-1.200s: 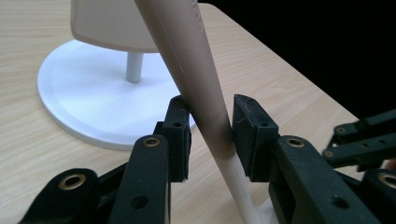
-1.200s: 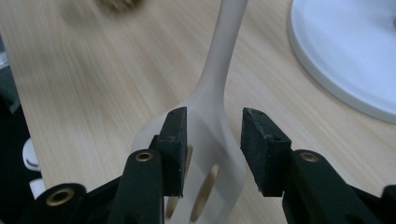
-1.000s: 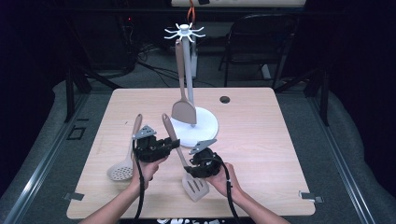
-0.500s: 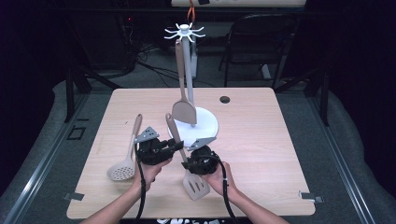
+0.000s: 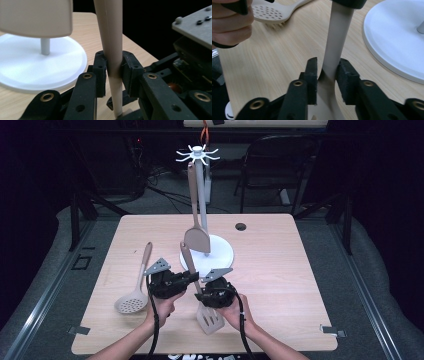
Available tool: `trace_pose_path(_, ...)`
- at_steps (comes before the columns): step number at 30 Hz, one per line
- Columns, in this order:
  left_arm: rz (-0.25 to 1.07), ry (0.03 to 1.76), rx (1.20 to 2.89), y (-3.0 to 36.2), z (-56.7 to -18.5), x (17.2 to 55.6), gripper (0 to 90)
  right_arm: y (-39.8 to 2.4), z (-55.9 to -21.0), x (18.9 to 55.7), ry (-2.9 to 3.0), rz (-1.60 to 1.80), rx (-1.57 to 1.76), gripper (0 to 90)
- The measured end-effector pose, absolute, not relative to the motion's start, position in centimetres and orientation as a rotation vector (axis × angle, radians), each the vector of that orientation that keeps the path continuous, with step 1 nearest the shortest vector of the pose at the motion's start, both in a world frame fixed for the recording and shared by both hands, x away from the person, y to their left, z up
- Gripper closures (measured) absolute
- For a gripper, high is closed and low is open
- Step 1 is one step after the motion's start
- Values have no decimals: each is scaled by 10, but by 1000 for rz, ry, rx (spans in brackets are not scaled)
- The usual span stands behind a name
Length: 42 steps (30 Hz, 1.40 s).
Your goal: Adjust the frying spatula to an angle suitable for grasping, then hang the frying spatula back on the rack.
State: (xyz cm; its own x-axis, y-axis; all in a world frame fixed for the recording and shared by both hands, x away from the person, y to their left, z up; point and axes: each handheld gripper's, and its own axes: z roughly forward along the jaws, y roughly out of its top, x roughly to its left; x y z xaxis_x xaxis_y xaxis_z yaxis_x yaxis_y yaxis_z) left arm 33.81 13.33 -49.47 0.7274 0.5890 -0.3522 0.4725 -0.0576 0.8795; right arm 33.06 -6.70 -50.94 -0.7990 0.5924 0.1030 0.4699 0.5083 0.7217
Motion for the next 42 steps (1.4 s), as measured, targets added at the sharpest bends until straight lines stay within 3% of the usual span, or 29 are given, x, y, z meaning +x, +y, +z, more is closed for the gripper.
trace_pose_path(8,126,761,1705,130,-480,330,769,-82,-499,326,2592,1187,888,401)
trace_pose_path(13,128,724,1708,130,-474,327,771,-99,-492,326,2556,1221,879,282)
trace_pose_path(31,177,655,1756,129,-460,334,771,-145,-488,330,2550,1007,907,83)
trace_pose_path(42,183,656,1794,127,-451,344,771,-186,-499,330,2541,850,1037,40)
